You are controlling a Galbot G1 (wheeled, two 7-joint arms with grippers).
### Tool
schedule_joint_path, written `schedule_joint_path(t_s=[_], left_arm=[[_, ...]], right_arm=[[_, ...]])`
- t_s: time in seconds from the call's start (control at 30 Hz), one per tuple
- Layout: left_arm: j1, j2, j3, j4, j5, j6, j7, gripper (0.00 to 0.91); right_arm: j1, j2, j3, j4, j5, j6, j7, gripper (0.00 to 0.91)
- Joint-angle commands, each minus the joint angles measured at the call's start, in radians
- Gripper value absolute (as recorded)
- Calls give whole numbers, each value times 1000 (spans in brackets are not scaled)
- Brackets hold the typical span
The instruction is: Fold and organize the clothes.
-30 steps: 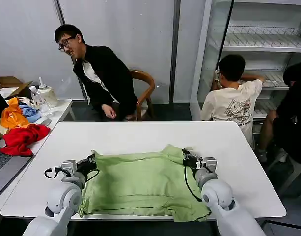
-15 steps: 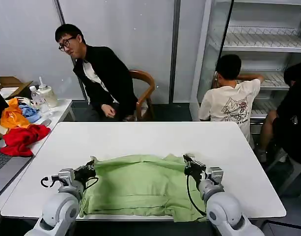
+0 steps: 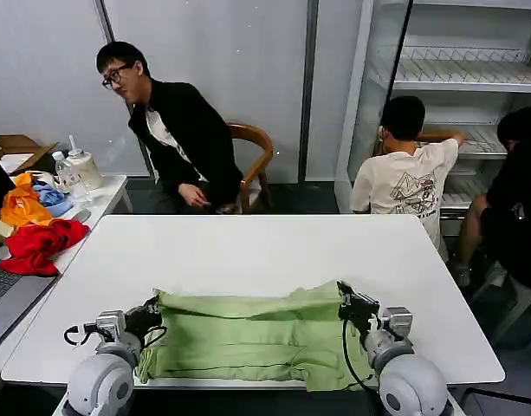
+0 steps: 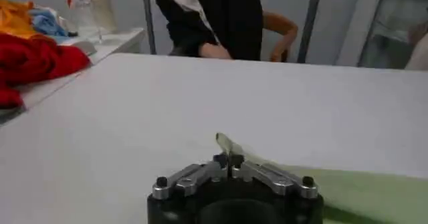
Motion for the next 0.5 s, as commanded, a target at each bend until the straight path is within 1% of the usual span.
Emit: schedule_joint_path(t_s=[0.03,0.2,0.5], left_arm=[[38,3,-7,-17,0,0,-7,20],[61,7,-17,-38,0,0,-11,20],[106,9,-39,-71,-1,0,-13,20]], right_arm=[[-73,-14,15,78,5,-10,46,0],[-98,-18,17,112,5,-19,74,0],[-133,-13,14,126,-2,-19,96,0]])
